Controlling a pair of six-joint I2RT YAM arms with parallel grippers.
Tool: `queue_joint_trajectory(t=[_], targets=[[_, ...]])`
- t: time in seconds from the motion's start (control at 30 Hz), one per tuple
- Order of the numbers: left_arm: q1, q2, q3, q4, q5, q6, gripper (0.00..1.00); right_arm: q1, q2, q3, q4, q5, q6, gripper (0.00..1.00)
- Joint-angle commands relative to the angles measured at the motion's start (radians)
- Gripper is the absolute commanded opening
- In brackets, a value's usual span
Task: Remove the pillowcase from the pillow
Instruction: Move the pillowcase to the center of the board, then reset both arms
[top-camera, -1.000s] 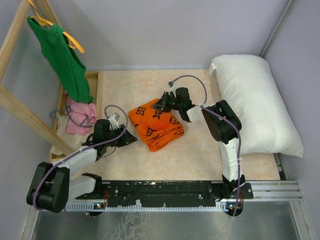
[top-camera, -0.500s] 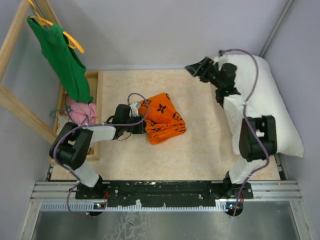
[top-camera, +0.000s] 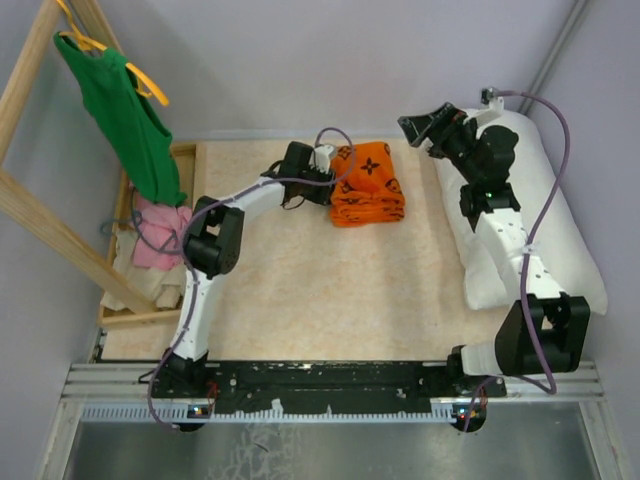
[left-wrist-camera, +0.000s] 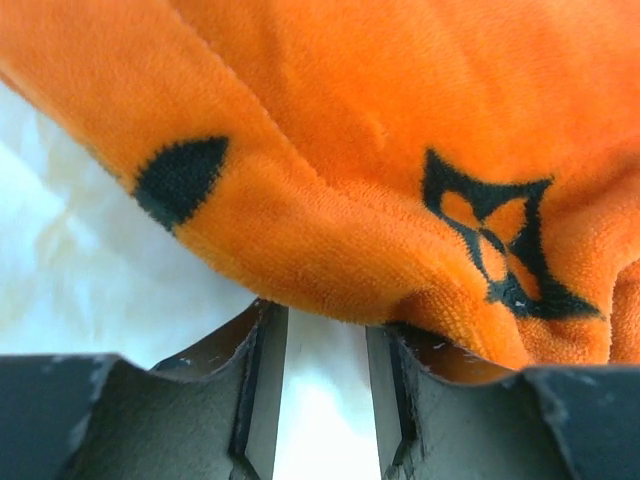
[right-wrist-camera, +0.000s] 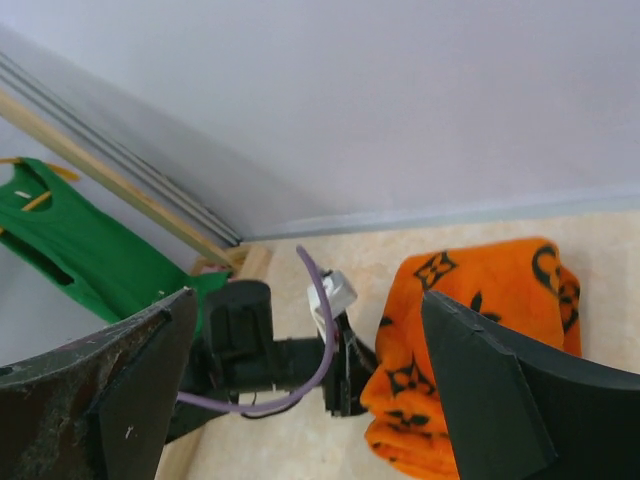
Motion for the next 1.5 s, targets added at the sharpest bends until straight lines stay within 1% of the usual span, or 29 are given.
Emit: queue_joint_trajectory(t=[0.0,0.07,0.13,0.17,0.23,0.27,0.33,0.37,0.4,0.43,0.47,0.53,0.6,0.67,0.7,0.8,0.9,0.97,1.07,1.17,1.33,1.47], targets=[[-0.069,0.153,0.327,-0.153,0.063,0.114,0.43,-0.013,-0.045,0.002,-0.05,0.013,-0.041,0.94],[-0.105,0.234,0.482,-0.193,0.07,0.104,0.45,-0.013,-0.047,0.006,-0.056,0.007,-0.04,0.94],[-0.129,0.285,0.564,-0.187,0.075,0.074,0.46,-0.013,-0.049,0.011,-0.059,-0.002,-0.038,0.94],[-0.134,0.287,0.561,-0.172,0.065,0.057,0.46,-0.013,-0.051,0.014,-0.064,-0.004,-0.037,0.95],[-0.129,0.254,0.496,-0.134,0.035,0.038,0.46,-0.014,-0.063,0.024,-0.083,-0.011,-0.044,0.95],[-0.12,0.221,0.437,-0.114,0.011,0.033,0.47,-0.014,-0.073,0.029,-0.098,-0.014,-0.051,0.96],[-0.095,0.107,0.298,-0.083,-0.029,0.034,0.52,-0.014,-0.097,0.026,-0.123,-0.011,-0.063,0.97],[-0.081,0.036,0.206,-0.066,-0.052,0.043,0.58,-0.014,-0.11,0.022,-0.133,-0.004,-0.063,0.99],[-0.068,-0.045,0.115,-0.051,-0.104,0.049,0.7,-0.014,-0.121,0.017,-0.143,0.001,-0.064,0.99],[-0.055,-0.123,0.012,-0.042,-0.143,0.052,0.78,-0.014,-0.13,0.013,-0.158,0.011,-0.064,0.99],[-0.043,-0.212,-0.082,-0.041,-0.184,0.05,0.84,-0.014,-0.137,0.011,-0.181,0.025,-0.064,0.99],[-0.009,-0.392,-0.274,-0.028,-0.259,0.029,0.91,-0.014,-0.146,0.01,-0.247,0.067,-0.064,0.99],[0.022,-0.574,-0.445,-0.008,-0.355,-0.029,0.98,-0.014,-0.149,0.005,-0.289,0.115,-0.066,0.99],[0.065,-0.749,-0.581,0.001,-0.429,-0.104,1.0,-0.007,-0.143,-0.002,-0.324,0.166,-0.047,0.99],[0.096,-0.837,-0.636,-0.008,-0.44,-0.147,1.0,0.0,-0.141,-0.005,-0.342,0.191,-0.042,0.99],[0.21,-1.07,-0.739,-0.067,-0.425,-0.251,1.0,0.025,-0.148,-0.022,-0.377,0.256,-0.042,0.99],[0.329,-1.245,-0.795,-0.128,-0.319,-0.249,1.0,0.04,-0.157,-0.06,-0.367,0.277,-0.049,0.99],[0.419,-1.302,-0.79,-0.172,-0.216,-0.236,1.0,0.042,-0.158,-0.083,-0.358,0.256,-0.048,0.99],[0.515,-1.322,-0.784,-0.201,-0.082,-0.206,1.0,0.042,-0.167,-0.122,-0.332,0.218,-0.052,0.99],[0.547,-1.33,-0.783,-0.199,-0.045,-0.172,1.0,0.042,-0.174,-0.138,-0.328,0.199,-0.075,0.99],[0.552,-1.36,-0.79,-0.169,-0.019,-0.143,1.0,0.045,-0.176,-0.133,-0.331,0.172,-0.097,0.99],[0.552,-1.37,-0.792,-0.191,-0.034,-0.11,1.0,0.045,-0.186,-0.145,-0.315,0.151,-0.095,0.99]])
